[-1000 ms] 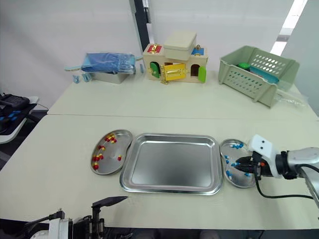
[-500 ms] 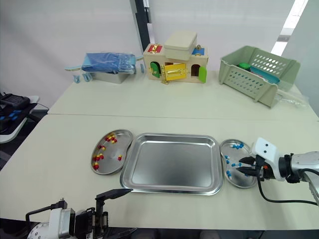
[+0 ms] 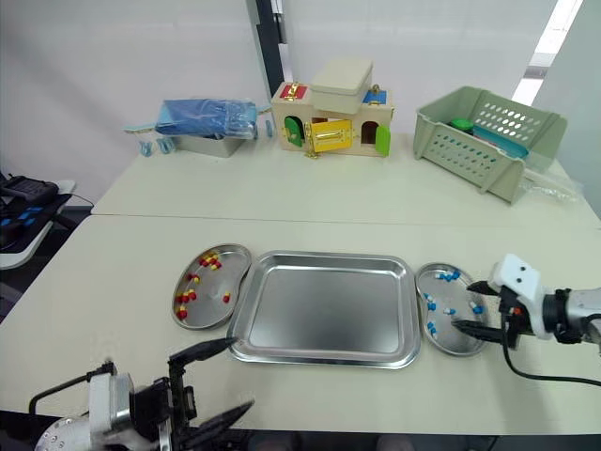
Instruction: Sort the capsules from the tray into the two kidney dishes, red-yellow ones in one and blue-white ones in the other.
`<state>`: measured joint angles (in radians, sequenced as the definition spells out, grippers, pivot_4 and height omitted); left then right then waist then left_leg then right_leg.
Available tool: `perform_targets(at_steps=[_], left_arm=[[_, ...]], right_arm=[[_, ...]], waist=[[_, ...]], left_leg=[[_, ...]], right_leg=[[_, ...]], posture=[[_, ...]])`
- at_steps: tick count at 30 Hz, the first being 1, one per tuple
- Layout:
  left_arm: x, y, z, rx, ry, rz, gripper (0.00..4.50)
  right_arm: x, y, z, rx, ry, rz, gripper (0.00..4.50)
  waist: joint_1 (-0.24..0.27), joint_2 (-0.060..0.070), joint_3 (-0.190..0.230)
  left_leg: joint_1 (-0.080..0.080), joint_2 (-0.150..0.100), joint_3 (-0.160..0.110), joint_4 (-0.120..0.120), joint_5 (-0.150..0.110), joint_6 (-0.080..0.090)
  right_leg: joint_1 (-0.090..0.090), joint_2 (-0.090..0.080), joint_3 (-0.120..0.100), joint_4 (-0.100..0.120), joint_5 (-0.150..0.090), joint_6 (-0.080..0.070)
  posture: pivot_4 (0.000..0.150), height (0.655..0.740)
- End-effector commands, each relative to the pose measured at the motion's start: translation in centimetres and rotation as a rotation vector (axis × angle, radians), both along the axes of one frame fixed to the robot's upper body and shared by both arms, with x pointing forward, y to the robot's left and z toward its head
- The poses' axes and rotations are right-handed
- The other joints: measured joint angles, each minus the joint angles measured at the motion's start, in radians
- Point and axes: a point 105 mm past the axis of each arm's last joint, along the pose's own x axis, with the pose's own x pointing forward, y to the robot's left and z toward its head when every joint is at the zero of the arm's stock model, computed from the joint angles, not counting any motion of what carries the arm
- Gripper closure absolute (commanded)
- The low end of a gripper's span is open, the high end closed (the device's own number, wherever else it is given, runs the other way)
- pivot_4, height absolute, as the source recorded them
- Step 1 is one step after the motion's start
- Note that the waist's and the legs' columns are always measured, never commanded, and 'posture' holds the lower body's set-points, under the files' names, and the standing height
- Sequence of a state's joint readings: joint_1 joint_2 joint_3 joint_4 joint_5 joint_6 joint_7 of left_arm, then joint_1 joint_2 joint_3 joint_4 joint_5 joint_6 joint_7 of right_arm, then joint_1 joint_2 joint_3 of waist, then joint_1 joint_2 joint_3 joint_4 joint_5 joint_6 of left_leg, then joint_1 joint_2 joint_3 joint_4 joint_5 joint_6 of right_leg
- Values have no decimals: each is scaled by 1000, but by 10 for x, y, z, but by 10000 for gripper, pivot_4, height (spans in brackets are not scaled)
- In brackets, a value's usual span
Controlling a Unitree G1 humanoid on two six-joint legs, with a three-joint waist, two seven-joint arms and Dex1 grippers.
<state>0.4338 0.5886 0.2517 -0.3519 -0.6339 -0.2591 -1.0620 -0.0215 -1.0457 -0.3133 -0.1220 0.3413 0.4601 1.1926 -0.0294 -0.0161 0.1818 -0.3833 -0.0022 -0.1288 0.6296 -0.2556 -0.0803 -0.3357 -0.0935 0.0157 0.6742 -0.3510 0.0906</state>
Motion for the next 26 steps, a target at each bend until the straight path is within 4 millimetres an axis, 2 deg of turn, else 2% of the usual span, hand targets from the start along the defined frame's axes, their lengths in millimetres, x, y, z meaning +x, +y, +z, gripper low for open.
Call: perform_targets(at_steps=[1,4,5,8,10,12,15,17,22,25,26], left_arm=[[17,58,13,85,13,256,0],[18,115,12,201,155,438,0],[14,128,10,247,212,465,0],[10,148,8,315,298,506,0],[16,177,19,341,337,587,0],[22,196,29,356,363,638,0],[29,213,39,363,358,688,0],[32,220,37,391,365,712,0],[35,224,25,416,399,711,0],[43,224,25,383,378,709,0],[45,227,24,426,377,720,0]], right_arm=[[-1,-26,19,36,-91,-49,572],[-3,-43,16,62,-77,-99,572],[-4,-46,13,71,-64,-112,572],[-5,-51,6,65,-39,-125,572],[-6,-58,-3,32,-16,-144,572],[-6,-62,-8,19,-7,-157,572],[-5,-64,-11,20,-8,-162,572],[-4,-63,-11,25,-17,-161,572],[-5,-61,-12,23,-27,-155,572],[-8,-62,-15,12,-22,-153,572],[-8,-62,-15,10,-22,-153,572]], waist=[[0,0,0],[-8,0,0],[-11,0,1],[-18,1,2],[-19,2,3],[-15,1,3],[-16,2,4],[-20,2,4],[-30,3,4],[-27,3,4],[-27,3,4]], left_leg=[[0,0,0,0,0,0],[1,0,1,0,0,0],[1,0,1,-1,0,0],[1,1,2,-1,0,0],[1,1,2,-1,0,0],[1,1,0,-1,0,0],[1,1,1,-1,0,0],[1,1,2,-2,0,0],[1,3,3,-3,0,0],[1,3,3,-3,0,0],[1,3,3,-3,0,0]], right_leg=[[0,0,0,0,0,0],[0,0,1,0,0,0],[-1,0,1,0,0,0],[-1,1,1,1,0,0],[-1,1,2,1,0,0],[-2,1,0,4,-1,-1],[-2,1,1,4,-1,-2],[-2,1,2,4,-1,-2],[-4,2,2,5,-1,-2],[-4,2,2,5,-1,-2],[-4,2,2,5,-1,-2]], posture=[[1500,7400],[1500,7400],[1500,7400],[1500,7400],[1500,7400],[1500,7400],[1500,7400],[1500,7400],[1500,7400],[1500,7400],[1500,7400]])
